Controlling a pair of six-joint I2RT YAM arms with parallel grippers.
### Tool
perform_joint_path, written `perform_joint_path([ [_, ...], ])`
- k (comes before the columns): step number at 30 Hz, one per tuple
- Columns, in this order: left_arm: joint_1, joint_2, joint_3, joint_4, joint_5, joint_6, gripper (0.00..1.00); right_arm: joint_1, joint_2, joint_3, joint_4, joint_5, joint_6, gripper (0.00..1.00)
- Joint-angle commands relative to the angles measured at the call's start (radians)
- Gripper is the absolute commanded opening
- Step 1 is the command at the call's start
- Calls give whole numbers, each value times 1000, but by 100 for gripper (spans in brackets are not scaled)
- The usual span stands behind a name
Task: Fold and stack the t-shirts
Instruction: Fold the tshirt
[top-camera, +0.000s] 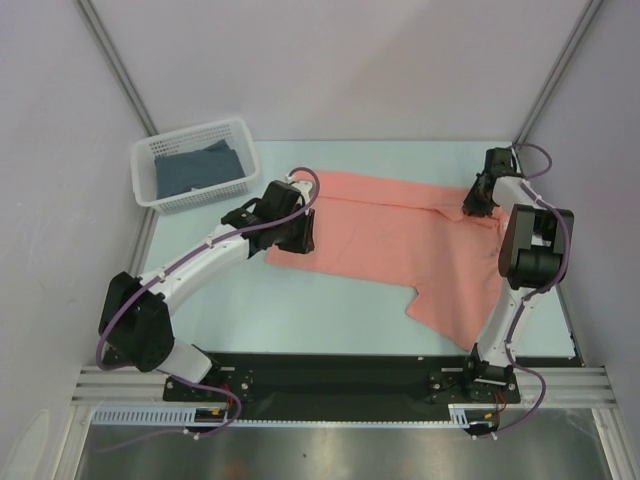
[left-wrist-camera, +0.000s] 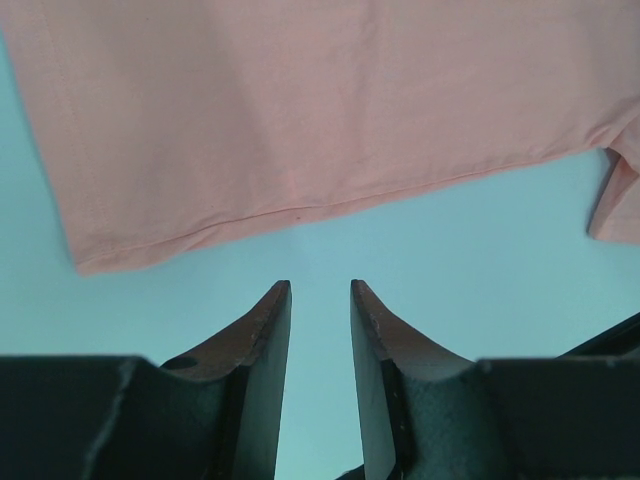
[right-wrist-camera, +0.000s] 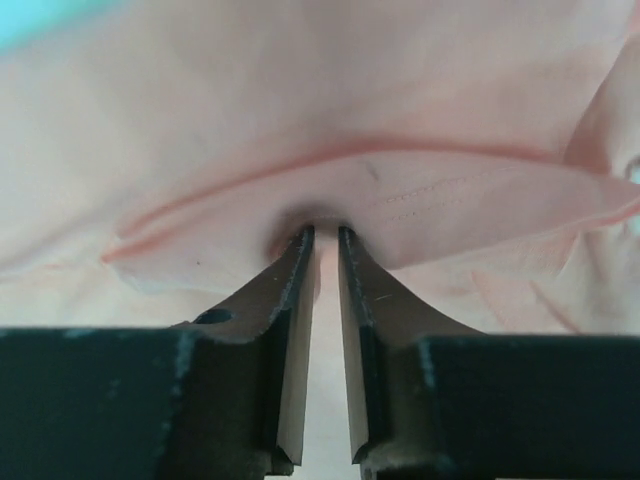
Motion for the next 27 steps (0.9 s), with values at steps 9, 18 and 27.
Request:
perform_joint_path([
  [9, 6, -4, 36, 5, -17, 25, 35, -45, 83, 291, -211, -48, 83, 51],
  [18, 7, 8, -12, 54, 34, 7, 35, -112, -270, -212, 56, -318, 195, 56],
  [27, 7, 22, 22, 31, 49, 19, 35, -65, -255, -410, 298, -355, 168, 59],
])
